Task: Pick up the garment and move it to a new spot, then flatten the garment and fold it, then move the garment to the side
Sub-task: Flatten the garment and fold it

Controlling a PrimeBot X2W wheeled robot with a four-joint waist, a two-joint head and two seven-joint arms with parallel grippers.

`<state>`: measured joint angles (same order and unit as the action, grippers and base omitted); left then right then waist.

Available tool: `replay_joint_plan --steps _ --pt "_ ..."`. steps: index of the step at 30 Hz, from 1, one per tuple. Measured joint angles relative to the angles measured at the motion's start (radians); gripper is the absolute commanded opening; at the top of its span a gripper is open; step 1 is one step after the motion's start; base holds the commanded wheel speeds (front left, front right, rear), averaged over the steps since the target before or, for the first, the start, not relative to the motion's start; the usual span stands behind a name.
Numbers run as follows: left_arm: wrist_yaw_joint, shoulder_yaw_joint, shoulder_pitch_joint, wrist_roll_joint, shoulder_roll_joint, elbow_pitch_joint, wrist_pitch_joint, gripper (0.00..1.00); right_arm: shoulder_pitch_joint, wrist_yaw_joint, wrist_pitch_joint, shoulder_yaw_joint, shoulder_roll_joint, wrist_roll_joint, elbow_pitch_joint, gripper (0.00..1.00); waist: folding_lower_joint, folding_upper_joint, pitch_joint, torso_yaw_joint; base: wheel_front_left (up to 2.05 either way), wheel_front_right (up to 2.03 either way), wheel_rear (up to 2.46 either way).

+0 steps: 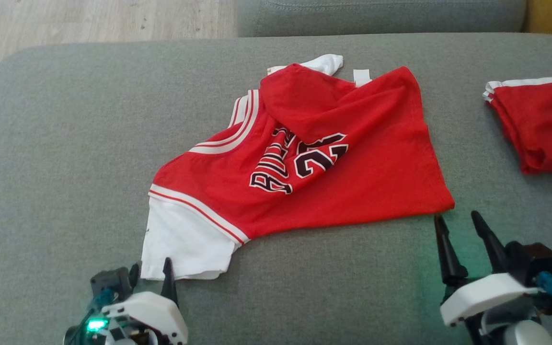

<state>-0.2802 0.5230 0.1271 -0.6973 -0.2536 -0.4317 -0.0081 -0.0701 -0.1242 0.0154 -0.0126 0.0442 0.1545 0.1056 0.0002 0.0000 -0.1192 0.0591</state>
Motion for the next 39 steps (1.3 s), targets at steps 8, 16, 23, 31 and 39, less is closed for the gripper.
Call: replay_joint_plan --steps 8,16,23,31,39 --pt "0.023 0.03 0.017 -0.007 0.015 0.0 0.025 0.0 0.07 0.0 -0.056 0.108 0.0 -0.038 0.096 1.0 -0.0001 0.0 -0.013 0.012 0.0 0.0 0.0" --pt "0.026 0.035 0.02 0.004 0.016 0.029 -0.013 0.0 0.219 0.0 -0.096 0.146 0.0 -0.043 0.299 1.0 -0.0001 0.0 -0.032 0.048 0.0 0.0 0.0" --pt "0.024 0.034 0.02 0.012 0.011 0.084 -0.039 0.0 0.291 0.0 -0.122 0.154 0.003 -0.04 0.456 0.26 -0.0002 0.0 -0.044 0.079 0.0 0.0 0.0" --pt "0.027 0.024 0.02 0.008 0.004 0.176 -0.08 0.0 0.343 0.0 -0.132 0.116 0.003 0.059 0.521 0.0 -0.0002 0.0 -0.021 0.074 0.0 0.0 0.0" --pt "0.062 -0.019 0.051 -0.033 -0.034 0.387 -0.076 0.0 0.343 0.0 -0.113 0.081 0.002 0.128 0.403 0.0 -0.0002 0.0 0.063 0.05 0.0 0.0 0.0"
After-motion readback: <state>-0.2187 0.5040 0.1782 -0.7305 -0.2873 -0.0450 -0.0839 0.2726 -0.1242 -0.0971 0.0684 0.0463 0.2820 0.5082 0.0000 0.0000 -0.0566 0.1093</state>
